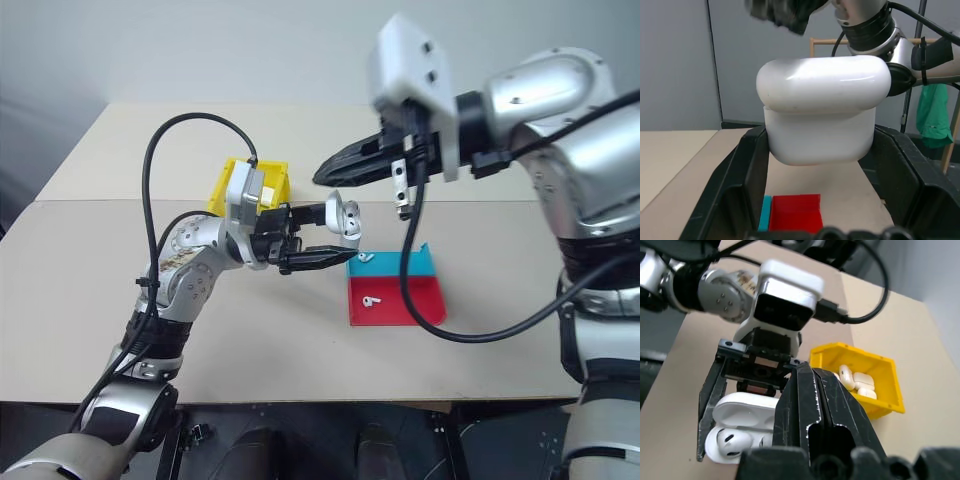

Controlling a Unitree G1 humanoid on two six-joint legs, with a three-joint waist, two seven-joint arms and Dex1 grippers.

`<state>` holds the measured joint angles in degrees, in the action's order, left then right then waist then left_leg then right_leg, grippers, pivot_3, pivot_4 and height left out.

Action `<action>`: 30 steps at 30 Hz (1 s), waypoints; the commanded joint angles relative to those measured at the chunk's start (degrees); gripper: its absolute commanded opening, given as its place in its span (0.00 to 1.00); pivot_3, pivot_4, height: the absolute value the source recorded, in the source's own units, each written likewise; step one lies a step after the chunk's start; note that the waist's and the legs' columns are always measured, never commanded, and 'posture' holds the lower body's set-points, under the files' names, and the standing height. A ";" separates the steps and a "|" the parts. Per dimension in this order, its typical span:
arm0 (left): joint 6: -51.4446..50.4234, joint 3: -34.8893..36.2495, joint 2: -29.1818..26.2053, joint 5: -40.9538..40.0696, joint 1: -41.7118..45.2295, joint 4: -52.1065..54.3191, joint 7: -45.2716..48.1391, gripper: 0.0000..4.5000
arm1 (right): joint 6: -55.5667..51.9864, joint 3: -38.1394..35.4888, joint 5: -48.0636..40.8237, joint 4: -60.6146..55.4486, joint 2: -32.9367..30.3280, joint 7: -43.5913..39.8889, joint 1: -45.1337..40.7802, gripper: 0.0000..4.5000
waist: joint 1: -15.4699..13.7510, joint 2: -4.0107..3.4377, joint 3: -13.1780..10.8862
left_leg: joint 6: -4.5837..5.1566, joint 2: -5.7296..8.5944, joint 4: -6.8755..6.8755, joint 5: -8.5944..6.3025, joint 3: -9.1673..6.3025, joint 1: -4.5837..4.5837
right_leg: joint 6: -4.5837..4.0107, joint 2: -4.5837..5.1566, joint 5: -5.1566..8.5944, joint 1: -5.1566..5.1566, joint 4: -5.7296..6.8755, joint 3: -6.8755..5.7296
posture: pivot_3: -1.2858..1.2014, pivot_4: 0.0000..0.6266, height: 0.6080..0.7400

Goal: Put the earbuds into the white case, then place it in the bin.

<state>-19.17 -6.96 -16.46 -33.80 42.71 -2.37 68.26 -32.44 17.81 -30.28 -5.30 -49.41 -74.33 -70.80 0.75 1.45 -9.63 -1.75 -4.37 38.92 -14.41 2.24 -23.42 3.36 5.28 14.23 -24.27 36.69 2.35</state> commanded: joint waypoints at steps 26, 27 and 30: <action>-0.89 9.42 -4.16 -1.61 -3.98 11.67 -8.61 0.63 | -16.11 -30.70 -8.74 -15.79 -4.63 10.48 24.02 0.01 | -0.87 -0.02 -0.02 | 0.00 0.00 0.02 0.00 -0.04 0.01 | 0.00 0.04 -0.01 0.08 0.05 -0.04 | 0.52 0.24 1.00; -0.99 10.22 -5.14 -1.15 -4.58 12.54 -9.81 0.63 | -17.75 -32.48 -10.67 -17.69 -4.03 12.19 26.66 0.01 | -0.91 -0.02 -0.02 | 0.00 0.01 0.03 0.00 -0.03 0.02 | 0.00 0.04 -0.01 0.08 0.06 -0.03 | 0.52 0.24 1.00; -3.00 13.11 -7.05 2.36 -6.35 14.21 -19.11 0.63 | -19.45 -34.43 -11.92 -23.99 -0.31 20.10 34.87 0.01 | -0.85 0.00 0.00 | 0.00 0.00 0.01 0.00 -0.03 0.12 | 0.00 0.02 -0.01 0.12 0.05 -0.01 | 0.52 0.24 1.00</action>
<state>-21.28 4.00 -22.96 -32.77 36.66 9.89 53.86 -50.79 -14.63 -40.52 -25.62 -50.47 -57.87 -36.77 -0.10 1.44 -9.63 -1.74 -4.38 38.93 -14.42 2.20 -23.24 3.36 5.27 14.22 -24.08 36.74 2.33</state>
